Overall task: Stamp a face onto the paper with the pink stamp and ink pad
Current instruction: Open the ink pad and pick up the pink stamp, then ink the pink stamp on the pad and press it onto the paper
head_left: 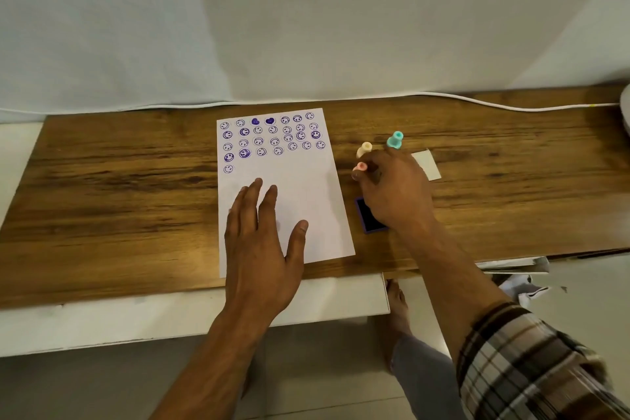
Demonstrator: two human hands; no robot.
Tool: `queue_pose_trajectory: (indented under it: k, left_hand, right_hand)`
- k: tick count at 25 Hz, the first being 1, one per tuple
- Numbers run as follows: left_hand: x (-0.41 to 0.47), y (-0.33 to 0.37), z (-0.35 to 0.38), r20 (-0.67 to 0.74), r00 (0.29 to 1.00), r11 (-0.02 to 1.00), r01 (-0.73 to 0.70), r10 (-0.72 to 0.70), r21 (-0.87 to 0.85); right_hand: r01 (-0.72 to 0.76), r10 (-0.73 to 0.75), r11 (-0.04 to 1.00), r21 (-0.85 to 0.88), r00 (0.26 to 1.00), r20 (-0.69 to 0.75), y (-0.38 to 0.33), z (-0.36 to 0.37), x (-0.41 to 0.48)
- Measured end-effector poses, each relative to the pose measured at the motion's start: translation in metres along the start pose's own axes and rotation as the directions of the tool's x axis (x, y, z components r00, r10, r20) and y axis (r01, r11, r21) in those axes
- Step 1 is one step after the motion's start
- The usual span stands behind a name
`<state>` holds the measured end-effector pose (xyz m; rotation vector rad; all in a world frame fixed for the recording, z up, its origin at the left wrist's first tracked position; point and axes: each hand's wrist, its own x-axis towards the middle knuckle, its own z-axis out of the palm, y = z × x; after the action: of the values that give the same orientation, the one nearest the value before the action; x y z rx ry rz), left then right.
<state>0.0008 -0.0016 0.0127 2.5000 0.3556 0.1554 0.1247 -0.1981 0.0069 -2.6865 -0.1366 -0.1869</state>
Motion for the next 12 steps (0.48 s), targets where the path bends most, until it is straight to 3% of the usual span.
queue_pose_trajectory:
  k: [2,5,7,12]
  left_hand:
    - [-0.001,0.0,-0.001,0.013,1.0,0.997,-0.017,0.018,-0.079]
    - [0.003,0.005,-0.007,0.153,0.986,0.912,0.115,-0.058,-0.394]
    - [0.005,0.009,-0.011,0.205,0.975,0.837,0.178,-0.081,-0.517]
    - [0.004,0.014,-0.013,0.203,0.972,0.747,0.224,-0.121,-0.626]
  right_hand:
    - [-0.132,0.129,0.978,0.16,0.991,0.028,-0.005,-0.007,-0.003]
    - [-0.37,0.296,0.705,0.605,0.929,0.224,-0.021,-0.02,-0.021]
    - [-0.397,0.266,0.606,0.69,0.918,0.294,-0.037,-0.024,-0.045]
    - [-0.348,0.165,0.574,0.741,0.936,0.312,-0.058,-0.023,-0.076]
